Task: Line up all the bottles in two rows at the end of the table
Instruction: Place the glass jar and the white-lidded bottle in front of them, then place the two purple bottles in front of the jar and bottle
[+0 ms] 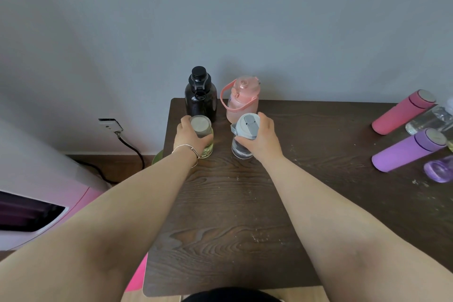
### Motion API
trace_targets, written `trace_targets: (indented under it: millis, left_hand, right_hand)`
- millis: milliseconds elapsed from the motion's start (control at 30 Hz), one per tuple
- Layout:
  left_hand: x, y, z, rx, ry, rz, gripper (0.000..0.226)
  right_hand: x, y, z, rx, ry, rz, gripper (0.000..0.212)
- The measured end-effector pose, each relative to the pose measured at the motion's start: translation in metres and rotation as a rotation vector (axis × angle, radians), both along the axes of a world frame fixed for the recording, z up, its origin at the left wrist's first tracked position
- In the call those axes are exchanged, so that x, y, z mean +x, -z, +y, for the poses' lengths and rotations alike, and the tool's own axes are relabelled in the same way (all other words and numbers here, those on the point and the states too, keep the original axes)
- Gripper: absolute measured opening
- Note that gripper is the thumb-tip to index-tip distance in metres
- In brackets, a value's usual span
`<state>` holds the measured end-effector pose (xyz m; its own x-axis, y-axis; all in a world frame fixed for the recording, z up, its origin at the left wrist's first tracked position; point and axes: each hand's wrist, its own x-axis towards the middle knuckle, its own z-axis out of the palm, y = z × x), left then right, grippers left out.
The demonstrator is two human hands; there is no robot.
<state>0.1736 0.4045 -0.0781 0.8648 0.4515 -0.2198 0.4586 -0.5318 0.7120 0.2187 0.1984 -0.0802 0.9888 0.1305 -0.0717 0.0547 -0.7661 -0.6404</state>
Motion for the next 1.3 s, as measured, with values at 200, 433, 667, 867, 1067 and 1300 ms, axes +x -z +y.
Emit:
trace_targets:
  millis: [200, 433, 667, 867, 1067, 1300]
  left_hand:
    - [-0.001, -0.016, -0.004, 0.344, 0.183, 0.004, 0.095]
    - [-0.004, -0.043, -0.052, 0.7, 0.429, -0.019, 0.089]
    - [-0.025, -0.055, -0.145, 0.867, 0.562, -0.038, 0.086]
    - [-0.052, -0.061, -0.244, 0.898, 0.585, 0.018, 0.081]
    - [-0.065, -0.06, -0.335, 0.892, 0.602, 0.029, 0.083]
    - [-0.065, -0.073, -0.423, 0.882, 0.625, 0.009, 0.084]
  right_hand:
    - [-0.005, -0.019, -0.016, -0.212, -0.146, -0.063, 0.1]
    - [-0.021, -0.038, -0.072, -0.49, -0.225, -0.191, 0.097]
    - [-0.05, -0.049, -0.16, -0.607, -0.172, -0.27, 0.083]
    - [-0.08, -0.057, -0.26, -0.582, -0.107, -0.258, 0.084]
    - [-0.104, -0.056, -0.36, -0.571, -0.025, -0.24, 0.085]
    - [-0.116, -0.073, -0.447, -0.59, 0.033, -0.267, 0.082]
